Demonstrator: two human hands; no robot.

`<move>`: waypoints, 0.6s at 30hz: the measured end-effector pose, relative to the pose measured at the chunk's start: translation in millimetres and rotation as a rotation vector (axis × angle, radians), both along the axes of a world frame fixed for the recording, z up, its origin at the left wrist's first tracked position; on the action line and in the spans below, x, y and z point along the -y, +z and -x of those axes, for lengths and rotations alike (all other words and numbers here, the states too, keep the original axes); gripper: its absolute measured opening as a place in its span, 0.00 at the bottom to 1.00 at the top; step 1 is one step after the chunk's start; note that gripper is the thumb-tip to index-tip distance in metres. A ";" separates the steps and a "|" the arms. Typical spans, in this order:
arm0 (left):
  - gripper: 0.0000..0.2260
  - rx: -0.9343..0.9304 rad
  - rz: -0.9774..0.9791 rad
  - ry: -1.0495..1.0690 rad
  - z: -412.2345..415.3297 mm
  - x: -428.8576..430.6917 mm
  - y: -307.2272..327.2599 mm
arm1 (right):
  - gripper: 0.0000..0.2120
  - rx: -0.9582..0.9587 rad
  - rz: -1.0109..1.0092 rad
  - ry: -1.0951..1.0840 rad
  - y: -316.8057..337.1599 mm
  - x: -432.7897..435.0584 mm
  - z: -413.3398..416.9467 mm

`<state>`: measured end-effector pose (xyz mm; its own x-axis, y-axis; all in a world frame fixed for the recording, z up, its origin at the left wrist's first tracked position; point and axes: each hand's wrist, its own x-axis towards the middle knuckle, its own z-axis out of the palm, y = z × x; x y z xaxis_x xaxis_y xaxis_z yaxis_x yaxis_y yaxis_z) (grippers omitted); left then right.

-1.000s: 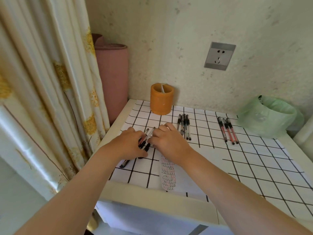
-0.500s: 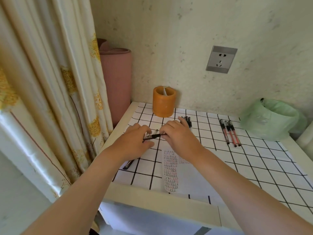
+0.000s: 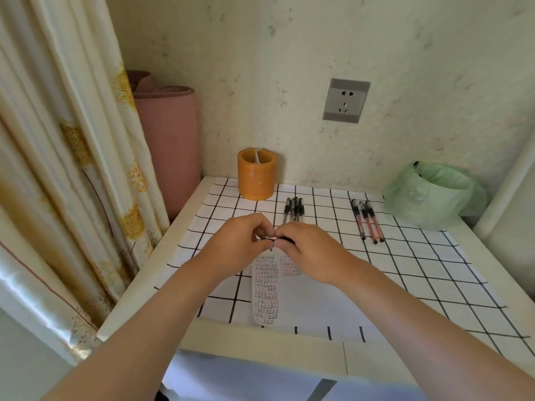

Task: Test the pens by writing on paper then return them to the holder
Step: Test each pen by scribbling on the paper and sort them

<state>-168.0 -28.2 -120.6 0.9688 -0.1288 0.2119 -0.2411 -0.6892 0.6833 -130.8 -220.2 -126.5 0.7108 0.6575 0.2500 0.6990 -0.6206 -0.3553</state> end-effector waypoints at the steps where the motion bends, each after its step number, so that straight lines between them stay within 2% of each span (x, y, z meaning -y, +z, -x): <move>1: 0.08 -0.003 0.002 -0.010 -0.9 4.5 0.6 | 0.09 -0.004 0.002 -0.008 0.9 2.3 -0.1; 9: 0.04 -0.095 -0.049 -0.011 -13.8 25.2 -4.7 | 0.09 -0.034 0.027 -0.134 -0.9 28.0 -8.9; 13: 0.05 -0.106 0.006 -0.018 -20.5 30.4 -5.2 | 0.09 0.045 0.048 -0.148 -3.8 31.7 -11.2; 18: 0.04 -0.109 0.037 -0.029 -25.1 31.1 -5.2 | 0.10 0.058 0.015 -0.177 -2.4 38.7 -12.4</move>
